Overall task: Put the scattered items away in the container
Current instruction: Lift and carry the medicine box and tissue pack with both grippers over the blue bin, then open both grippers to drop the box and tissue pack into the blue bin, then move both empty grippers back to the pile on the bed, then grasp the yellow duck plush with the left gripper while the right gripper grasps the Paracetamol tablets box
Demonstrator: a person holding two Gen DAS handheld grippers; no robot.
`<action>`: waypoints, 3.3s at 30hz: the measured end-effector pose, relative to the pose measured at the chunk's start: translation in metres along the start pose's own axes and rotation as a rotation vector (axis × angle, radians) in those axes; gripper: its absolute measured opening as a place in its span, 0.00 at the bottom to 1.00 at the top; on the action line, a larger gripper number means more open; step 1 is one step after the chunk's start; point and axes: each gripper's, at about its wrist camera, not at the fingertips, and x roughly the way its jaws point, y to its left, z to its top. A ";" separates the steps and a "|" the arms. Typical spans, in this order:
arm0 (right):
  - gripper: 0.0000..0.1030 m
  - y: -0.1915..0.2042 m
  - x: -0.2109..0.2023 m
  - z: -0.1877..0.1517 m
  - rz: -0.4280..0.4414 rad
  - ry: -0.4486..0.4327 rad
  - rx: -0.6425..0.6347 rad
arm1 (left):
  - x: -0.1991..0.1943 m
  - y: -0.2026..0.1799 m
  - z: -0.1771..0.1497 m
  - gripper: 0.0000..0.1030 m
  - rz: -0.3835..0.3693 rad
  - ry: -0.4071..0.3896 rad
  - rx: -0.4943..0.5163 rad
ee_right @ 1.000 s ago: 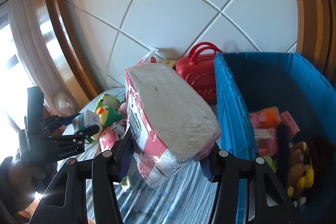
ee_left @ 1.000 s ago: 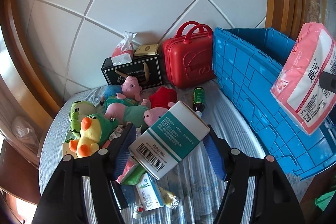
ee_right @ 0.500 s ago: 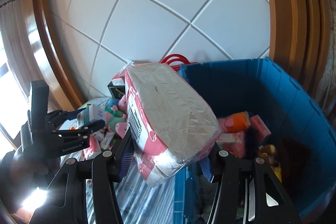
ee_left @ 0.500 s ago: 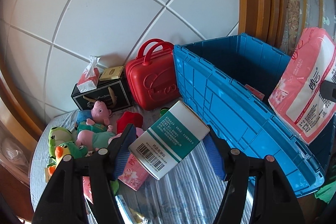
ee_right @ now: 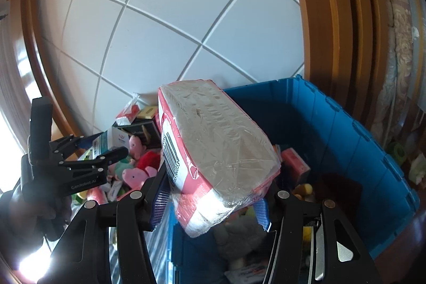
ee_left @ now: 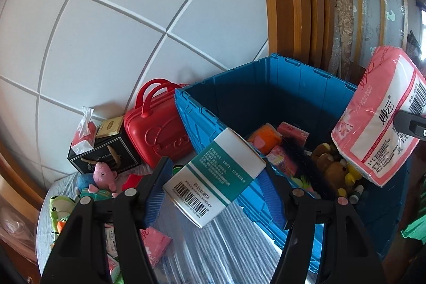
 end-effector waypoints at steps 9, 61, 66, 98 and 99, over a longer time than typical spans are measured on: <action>0.52 -0.044 -0.009 -0.003 -0.055 -0.016 0.070 | 0.014 -0.047 0.030 0.63 -0.063 -0.016 0.075; 0.99 -0.057 0.019 0.000 -0.099 -0.004 0.080 | 0.040 -0.024 0.014 1.00 -0.042 0.059 0.009; 0.99 -0.019 0.025 0.001 -0.088 0.007 0.050 | 0.029 0.010 -0.007 1.00 -0.042 0.063 -0.018; 0.99 0.271 0.164 -0.087 0.105 0.253 -0.101 | -0.010 0.315 -0.222 1.00 0.142 0.273 -0.251; 0.99 0.278 0.171 -0.093 0.112 0.268 -0.104 | -0.009 0.322 -0.228 1.00 0.145 0.282 -0.256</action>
